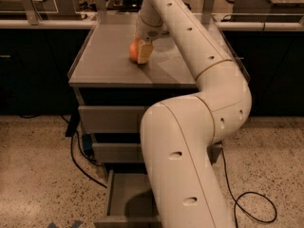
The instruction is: Place orange into bottom drawer
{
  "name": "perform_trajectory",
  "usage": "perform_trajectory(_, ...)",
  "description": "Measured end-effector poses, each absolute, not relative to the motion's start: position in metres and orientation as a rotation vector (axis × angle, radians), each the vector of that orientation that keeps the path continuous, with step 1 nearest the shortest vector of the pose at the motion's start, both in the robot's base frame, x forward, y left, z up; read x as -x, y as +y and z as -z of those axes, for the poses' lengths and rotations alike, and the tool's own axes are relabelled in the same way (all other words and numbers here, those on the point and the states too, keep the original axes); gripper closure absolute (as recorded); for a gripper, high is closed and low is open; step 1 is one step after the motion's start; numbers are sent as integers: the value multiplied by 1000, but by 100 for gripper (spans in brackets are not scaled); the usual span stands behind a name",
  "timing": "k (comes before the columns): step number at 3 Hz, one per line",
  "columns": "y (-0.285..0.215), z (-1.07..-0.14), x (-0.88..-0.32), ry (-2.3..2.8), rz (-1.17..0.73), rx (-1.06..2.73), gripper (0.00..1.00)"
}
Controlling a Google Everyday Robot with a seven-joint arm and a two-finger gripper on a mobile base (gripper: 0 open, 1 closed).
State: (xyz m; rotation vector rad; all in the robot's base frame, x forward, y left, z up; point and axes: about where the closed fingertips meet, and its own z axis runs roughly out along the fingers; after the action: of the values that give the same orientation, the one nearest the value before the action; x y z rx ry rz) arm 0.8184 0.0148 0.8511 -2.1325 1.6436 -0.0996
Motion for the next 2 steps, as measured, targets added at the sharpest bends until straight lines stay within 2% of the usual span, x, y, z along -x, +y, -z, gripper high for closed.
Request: perform_trajectory(2,29,-917,-788,1448,28,2123,100)
